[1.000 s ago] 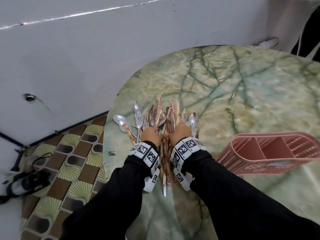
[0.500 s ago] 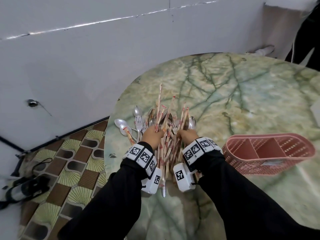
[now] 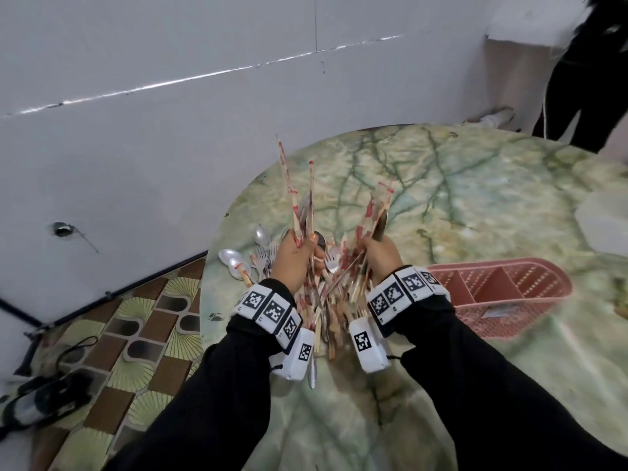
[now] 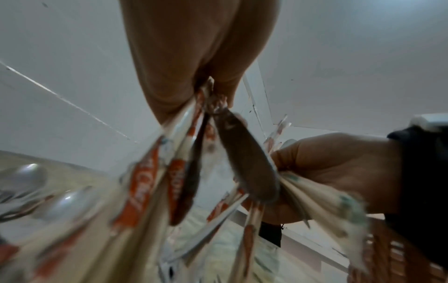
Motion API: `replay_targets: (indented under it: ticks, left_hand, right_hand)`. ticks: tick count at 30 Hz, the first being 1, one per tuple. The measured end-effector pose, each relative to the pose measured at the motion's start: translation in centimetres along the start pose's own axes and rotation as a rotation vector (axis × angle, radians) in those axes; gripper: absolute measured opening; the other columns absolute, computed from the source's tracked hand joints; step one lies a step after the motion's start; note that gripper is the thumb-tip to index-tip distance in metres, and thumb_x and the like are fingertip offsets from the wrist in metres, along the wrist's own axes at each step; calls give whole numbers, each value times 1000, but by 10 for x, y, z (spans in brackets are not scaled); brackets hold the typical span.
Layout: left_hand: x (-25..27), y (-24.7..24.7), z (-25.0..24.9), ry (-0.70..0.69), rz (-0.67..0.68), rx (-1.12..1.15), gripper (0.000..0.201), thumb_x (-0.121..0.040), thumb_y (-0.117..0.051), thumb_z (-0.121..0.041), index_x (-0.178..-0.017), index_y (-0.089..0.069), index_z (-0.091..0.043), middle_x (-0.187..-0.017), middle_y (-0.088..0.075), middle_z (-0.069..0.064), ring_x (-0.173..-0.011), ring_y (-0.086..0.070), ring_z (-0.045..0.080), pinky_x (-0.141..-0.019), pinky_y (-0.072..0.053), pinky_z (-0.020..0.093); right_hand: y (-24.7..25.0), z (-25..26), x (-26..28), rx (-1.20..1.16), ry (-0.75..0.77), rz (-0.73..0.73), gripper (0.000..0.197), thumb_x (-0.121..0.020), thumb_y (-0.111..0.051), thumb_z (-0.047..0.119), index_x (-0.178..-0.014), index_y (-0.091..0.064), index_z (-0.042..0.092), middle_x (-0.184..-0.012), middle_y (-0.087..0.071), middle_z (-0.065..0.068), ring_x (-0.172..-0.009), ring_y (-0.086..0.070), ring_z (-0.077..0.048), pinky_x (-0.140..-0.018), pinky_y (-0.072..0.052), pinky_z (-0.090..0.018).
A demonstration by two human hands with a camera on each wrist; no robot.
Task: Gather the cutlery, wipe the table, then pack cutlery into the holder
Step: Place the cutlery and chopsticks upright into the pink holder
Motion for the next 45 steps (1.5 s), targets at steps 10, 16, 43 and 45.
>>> replay_targets:
  ticks: [10,16,43,45]
  left_hand:
    - [20,-33,-46,-101,-22,159,11,-96,-47,-17,-86,-48,-22,-60,-42,-5,-44,-38,6,-51,-37,25]
    - [33,-63,-74,-75,21,373,20,-92,-42,2,-87,-53,-14,-48,-38,-7,-37,-33,5,-43,-32,21]
    - [66,-132,-76,-122,-77,318,23,-96,-39,0,-92,-49,-21,-68,-42,0,-44,-41,4,-48,-38,18]
    - [65,-133,-74,-124,-78,305,22,-96,-39,-1,-93,-49,-21,-68,-42,0,-43,-42,2,-49,-38,18]
  right_hand:
    - [26,61,45,-529,60,0,39,-98,-29,44,-75,-37,15,-44,-34,1,-30,-29,-11,-41,-28,-19]
    - [66,103,70,-571,251,80,36,-87,-54,50,-82,-46,15,-48,-36,6,-37,-33,-8,-41,-31,-19]
    - [138,45,33,-324,418,102,26,-86,-49,-7,-83,-52,19,-42,-46,9,-40,-41,-9,-45,-38,-22]
    - [136,36,31,-254,425,125,24,-89,-49,-6,-85,-51,18,-48,-49,4,-40,-46,-8,-45,-43,-20]
Point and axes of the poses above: each hand's wrist, its own x-axis away from the middle knuckle, its own y-axis out of the back of the hand, z = x × y, the point moved 4 cm from there along -x, towards the middle knuckle
